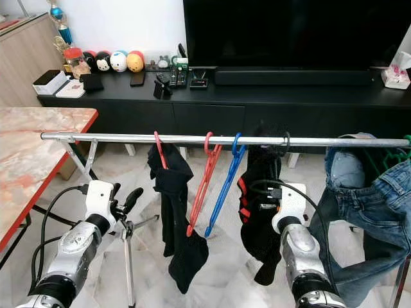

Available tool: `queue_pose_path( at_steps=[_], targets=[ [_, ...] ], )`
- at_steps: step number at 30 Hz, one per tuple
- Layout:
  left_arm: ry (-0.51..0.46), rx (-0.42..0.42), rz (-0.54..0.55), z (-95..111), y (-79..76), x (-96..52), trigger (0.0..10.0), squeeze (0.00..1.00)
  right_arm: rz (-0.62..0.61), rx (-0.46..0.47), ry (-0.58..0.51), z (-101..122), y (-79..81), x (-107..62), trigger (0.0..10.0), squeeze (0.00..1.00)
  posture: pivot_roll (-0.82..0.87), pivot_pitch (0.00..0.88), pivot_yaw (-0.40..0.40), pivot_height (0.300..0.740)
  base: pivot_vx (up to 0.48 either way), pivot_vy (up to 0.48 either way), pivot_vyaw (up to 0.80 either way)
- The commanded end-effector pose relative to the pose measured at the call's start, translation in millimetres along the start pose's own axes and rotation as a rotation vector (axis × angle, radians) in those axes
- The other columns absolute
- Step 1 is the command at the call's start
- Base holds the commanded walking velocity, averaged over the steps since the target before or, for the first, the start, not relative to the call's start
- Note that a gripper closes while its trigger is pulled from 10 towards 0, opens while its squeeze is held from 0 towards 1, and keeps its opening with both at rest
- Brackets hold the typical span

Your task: Hang hanger

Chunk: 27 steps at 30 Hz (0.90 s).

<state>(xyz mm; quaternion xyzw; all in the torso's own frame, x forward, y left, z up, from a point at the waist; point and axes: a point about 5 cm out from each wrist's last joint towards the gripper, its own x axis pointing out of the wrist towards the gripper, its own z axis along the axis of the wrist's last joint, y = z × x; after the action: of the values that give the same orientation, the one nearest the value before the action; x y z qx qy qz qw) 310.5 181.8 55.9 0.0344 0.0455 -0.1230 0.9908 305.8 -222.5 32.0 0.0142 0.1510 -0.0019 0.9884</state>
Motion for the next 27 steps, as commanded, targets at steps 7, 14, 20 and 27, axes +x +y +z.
queue_pose_path(
  at_steps=[7, 14, 20, 27],
  targets=[
    [0.01, 0.012, -0.017, -1.3, -1.2, -1.7, 10.0, 0.0, 0.016, 0.007, 0.003, 3.7, 4.3, 3.4, 10.0, 0.0, 0.06, 0.0, 0.056, 0.74, 0.0, 0.0, 0.0],
    [0.012, 0.015, -0.019, -1.8, -1.3, -1.8, 10.0, 0.0, 0.006, 0.019, -0.005, 0.7, 7.6, 2.0, 10.0, 0.16, 0.06, 0.0, 0.058, 0.74, 0.0, 0.0, 0.0],
    [0.014, 0.016, -0.019, -2.0, -1.2, -1.9, 10.0, 0.0, -0.011, 0.027, -0.035, 4.0, 8.3, 2.1, 10.0, 0.87, 0.06, 0.0, 0.059, 0.74, 0.0, 0.0, 0.0],
    [0.016, 0.018, -0.022, -2.6, -1.2, -2.1, 10.0, 0.0, -0.014, 0.033, -0.055, 4.4, 9.7, 1.0, 10.0, 0.96, 0.06, 0.0, 0.059, 0.74, 0.0, 0.0, 0.0]
  ],
)
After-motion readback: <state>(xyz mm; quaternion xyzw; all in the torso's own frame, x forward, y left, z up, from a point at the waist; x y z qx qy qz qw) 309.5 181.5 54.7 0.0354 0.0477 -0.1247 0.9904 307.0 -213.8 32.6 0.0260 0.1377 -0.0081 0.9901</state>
